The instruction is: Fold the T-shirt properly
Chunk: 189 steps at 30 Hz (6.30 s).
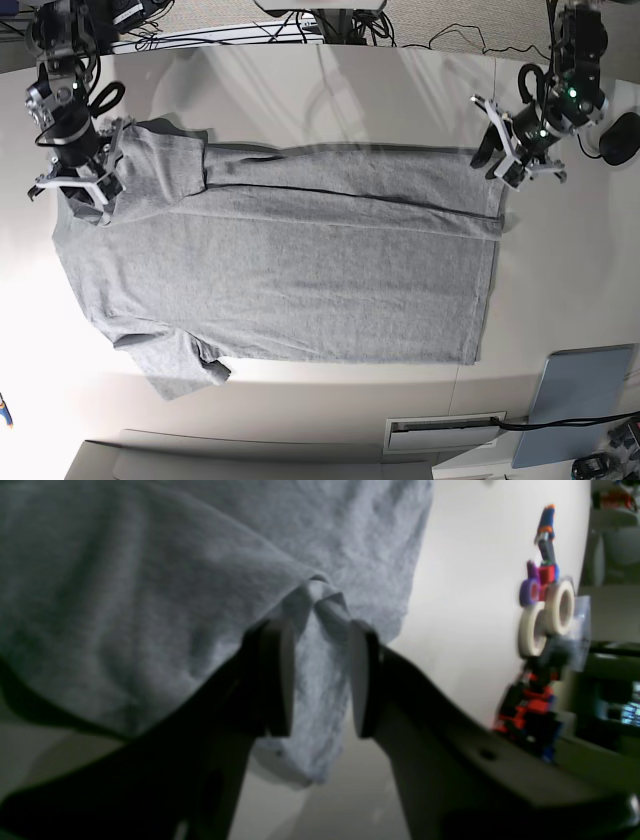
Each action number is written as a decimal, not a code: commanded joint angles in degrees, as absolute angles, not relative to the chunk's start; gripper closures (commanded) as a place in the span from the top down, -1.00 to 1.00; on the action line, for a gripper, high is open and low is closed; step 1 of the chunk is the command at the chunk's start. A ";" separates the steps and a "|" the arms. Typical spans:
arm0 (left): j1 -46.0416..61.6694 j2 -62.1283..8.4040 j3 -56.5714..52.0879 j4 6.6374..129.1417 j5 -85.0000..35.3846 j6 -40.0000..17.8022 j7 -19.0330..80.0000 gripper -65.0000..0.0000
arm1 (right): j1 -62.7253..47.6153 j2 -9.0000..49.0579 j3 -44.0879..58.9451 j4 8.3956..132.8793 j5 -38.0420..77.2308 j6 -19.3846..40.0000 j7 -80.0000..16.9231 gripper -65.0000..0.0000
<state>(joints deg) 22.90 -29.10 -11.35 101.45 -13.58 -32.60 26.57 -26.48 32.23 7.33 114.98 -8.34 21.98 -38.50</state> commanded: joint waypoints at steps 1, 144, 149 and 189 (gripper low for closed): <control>23.62 -29.56 -11.77 102.65 -14.20 -32.45 25.30 -0.53 | -27.57 33.17 7.84 116.46 -8.45 21.54 -38.28 -0.42; 26.83 -26.37 -11.77 102.65 -12.84 -32.45 24.45 -0.53 | -5.80 29.19 -5.02 105.41 -14.44 16.84 -50.85 -1.00; 26.83 -26.35 -11.77 102.65 -12.84 -32.45 24.43 -0.53 | -14.76 29.19 -5.02 115.02 -10.61 16.43 -54.43 -1.00; 26.83 -26.37 -11.77 102.65 -12.86 -32.47 24.43 -0.53 | -22.02 18.00 -18.06 121.89 -10.37 13.02 -50.54 -1.00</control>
